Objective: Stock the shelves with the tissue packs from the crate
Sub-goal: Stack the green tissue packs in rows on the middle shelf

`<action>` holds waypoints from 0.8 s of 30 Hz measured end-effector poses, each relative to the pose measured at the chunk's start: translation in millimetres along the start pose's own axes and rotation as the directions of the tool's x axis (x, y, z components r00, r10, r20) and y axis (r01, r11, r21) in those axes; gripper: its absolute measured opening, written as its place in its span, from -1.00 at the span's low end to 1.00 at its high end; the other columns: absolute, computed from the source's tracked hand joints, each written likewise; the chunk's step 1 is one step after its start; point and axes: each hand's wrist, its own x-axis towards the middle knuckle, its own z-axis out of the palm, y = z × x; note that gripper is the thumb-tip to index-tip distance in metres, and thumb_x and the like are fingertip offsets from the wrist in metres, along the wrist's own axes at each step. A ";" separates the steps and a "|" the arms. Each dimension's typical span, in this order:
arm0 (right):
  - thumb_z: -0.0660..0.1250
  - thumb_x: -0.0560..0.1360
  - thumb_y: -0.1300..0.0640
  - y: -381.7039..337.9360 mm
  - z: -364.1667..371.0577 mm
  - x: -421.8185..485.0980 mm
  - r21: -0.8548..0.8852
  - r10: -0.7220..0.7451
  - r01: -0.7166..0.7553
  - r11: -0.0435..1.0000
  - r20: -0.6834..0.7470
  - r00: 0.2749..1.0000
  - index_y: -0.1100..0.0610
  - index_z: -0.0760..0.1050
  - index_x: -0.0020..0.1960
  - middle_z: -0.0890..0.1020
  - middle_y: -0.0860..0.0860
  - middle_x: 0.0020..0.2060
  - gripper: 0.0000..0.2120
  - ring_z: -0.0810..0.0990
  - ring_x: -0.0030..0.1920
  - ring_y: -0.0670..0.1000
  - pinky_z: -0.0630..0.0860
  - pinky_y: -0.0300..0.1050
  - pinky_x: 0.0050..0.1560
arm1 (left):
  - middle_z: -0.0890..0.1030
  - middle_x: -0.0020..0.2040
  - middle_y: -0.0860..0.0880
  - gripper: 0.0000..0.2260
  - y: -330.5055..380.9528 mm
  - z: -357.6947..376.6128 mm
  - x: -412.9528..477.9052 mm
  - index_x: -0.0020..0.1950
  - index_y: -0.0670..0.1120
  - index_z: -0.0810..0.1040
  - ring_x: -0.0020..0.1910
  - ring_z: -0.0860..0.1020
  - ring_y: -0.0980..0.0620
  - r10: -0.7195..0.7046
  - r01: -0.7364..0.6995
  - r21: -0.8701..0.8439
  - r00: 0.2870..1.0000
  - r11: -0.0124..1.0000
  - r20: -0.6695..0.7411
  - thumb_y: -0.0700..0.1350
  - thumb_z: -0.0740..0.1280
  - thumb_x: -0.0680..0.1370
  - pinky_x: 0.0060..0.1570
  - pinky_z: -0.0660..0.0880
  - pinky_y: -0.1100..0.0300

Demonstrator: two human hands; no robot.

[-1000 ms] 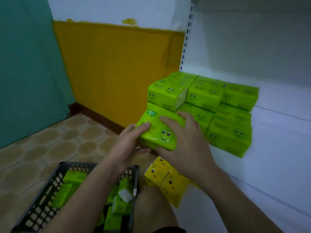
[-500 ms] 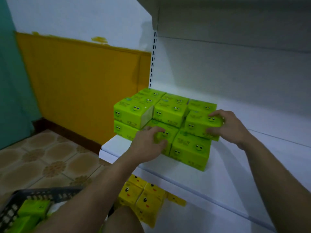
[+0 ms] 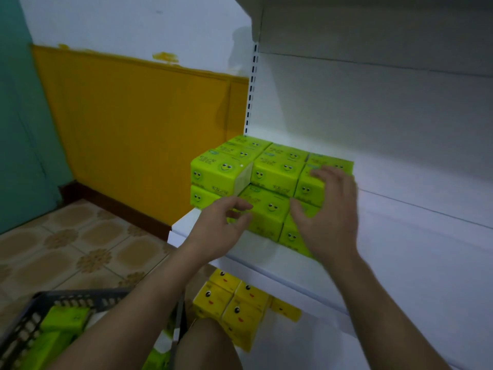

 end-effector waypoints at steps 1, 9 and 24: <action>0.43 0.35 0.07 -23.0 10.2 -15.0 0.102 -0.038 0.035 0.994 0.032 0.999 0.12 0.48 0.20 0.52 0.04 0.12 -0.57 0.49 0.11 -0.03 0.41 -0.20 0.14 | 0.63 0.01 0.10 -0.93 -4.6 -8.5 -6.2 0.01 0.04 0.60 -0.01 0.60 0.15 -0.009 0.008 -0.008 1.000 1.000 -0.027 -0.10 0.38 0.55 -0.14 0.46 0.22; 0.35 0.49 0.13 -131.8 130.1 -93.0 0.364 -0.163 -0.114 0.924 0.648 0.744 0.01 0.41 0.22 0.53 -0.04 0.07 -0.68 0.57 -0.09 -0.03 0.56 0.07 -0.08 | 0.64 -0.06 0.06 -0.91 -85.7 -116.0 -79.0 0.05 -0.03 0.60 -0.11 0.59 0.09 -0.272 0.275 -0.032 0.915 0.961 -0.299 -0.13 0.34 0.57 -0.14 0.53 0.14; 0.21 0.57 0.28 -94.3 356.9 -188.9 -0.164 0.136 -0.238 0.957 0.982 -0.129 0.05 0.27 0.47 0.46 0.07 0.34 -0.51 0.51 0.21 0.10 0.51 -0.04 0.08 | 0.59 0.09 -0.05 -0.66 -335.9 -120.7 -175.1 0.23 -0.09 0.48 0.09 0.57 -0.07 -0.899 0.920 0.044 0.389 0.389 -0.202 -0.02 0.41 0.50 0.06 0.48 0.16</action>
